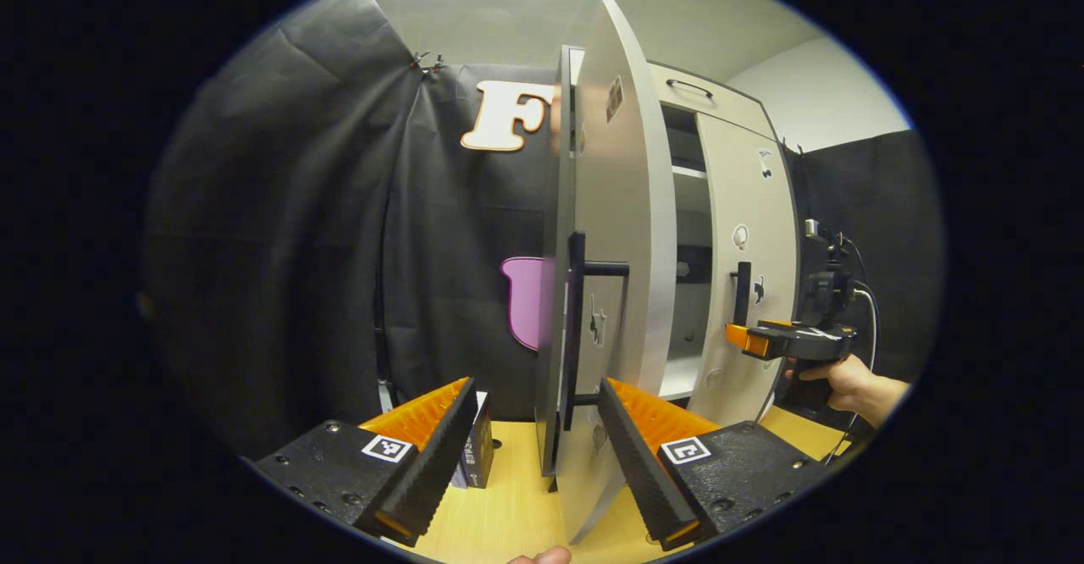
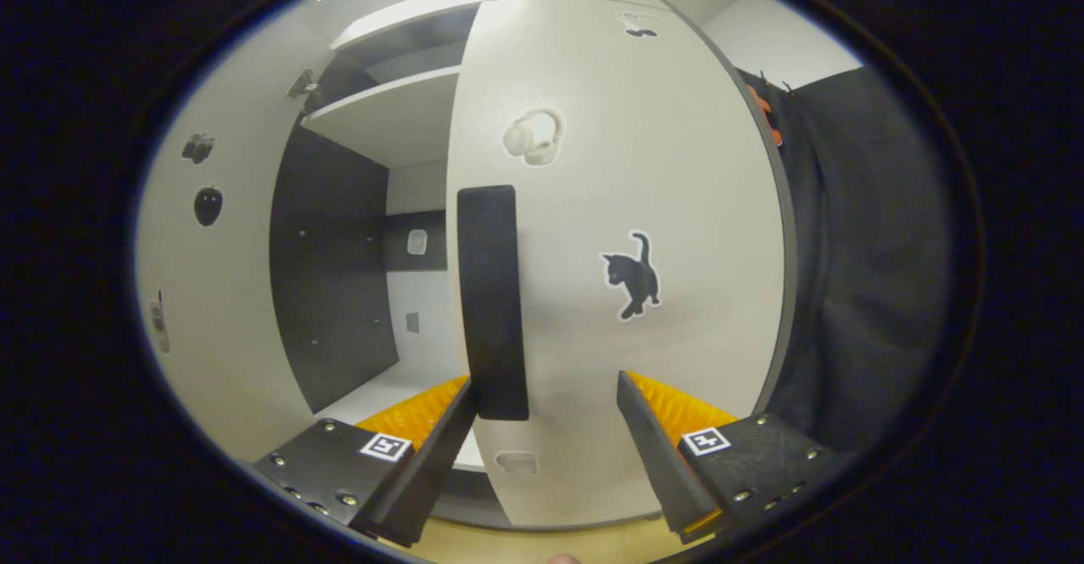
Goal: Grasp the bottle in the cabinet with the left hand and place it on the coaster, then close the right door with the right hand and the left door with the left hand.
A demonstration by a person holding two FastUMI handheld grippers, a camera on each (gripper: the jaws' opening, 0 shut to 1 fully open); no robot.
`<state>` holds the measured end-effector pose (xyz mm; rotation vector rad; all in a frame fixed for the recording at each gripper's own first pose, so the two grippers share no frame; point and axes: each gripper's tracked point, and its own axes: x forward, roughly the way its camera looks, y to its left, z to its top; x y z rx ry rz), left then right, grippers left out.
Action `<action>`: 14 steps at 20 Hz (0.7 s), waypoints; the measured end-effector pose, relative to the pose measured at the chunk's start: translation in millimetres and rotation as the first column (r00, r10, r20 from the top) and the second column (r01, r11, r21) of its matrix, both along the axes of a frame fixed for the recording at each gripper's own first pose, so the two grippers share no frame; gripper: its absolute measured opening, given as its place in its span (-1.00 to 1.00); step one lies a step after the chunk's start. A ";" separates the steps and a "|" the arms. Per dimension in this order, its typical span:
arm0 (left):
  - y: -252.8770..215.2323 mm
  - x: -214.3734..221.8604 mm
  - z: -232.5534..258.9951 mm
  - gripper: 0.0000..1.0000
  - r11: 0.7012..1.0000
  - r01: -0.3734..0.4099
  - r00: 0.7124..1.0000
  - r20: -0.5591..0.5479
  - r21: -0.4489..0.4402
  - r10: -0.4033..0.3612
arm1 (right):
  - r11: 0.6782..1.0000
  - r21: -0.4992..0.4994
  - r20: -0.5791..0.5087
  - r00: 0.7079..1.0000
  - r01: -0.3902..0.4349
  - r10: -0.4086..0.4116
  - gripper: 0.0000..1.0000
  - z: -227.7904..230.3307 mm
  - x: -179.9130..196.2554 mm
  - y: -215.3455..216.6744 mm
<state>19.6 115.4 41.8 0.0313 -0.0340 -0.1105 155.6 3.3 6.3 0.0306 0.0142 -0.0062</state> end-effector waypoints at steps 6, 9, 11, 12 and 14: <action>-19.8 3.9 -10.4 0.73 0.997 0.069 0.997 -0.043 -0.029 -0.071 | 0.999 -0.012 0.010 0.999 -0.044 0.044 1.00 5.8 -54.3 -6.6; -33.4 4.0 -8.5 0.82 0.996 0.089 0.995 -0.033 -0.011 -0.089 | 0.998 0.000 0.028 0.998 -0.061 0.061 1.00 12.7 -75.0 -11.4; -47.2 5.9 -9.3 0.82 0.994 0.112 0.993 -0.035 0.006 -0.112 | 0.997 0.009 0.024 0.997 -0.073 0.073 1.00 12.6 -84.8 -13.0; -55.1 6.8 -9.5 0.82 0.992 0.125 0.992 -0.037 0.011 -0.124 | 0.997 0.012 0.022 0.997 -0.078 0.078 1.00 12.3 -88.7 -13.7; -71.1 9.1 -9.7 0.82 0.990 0.140 0.990 -0.032 0.017 -0.139 | 0.996 0.015 0.018 0.996 -0.088 0.088 1.00 10.8 -95.4 -15.4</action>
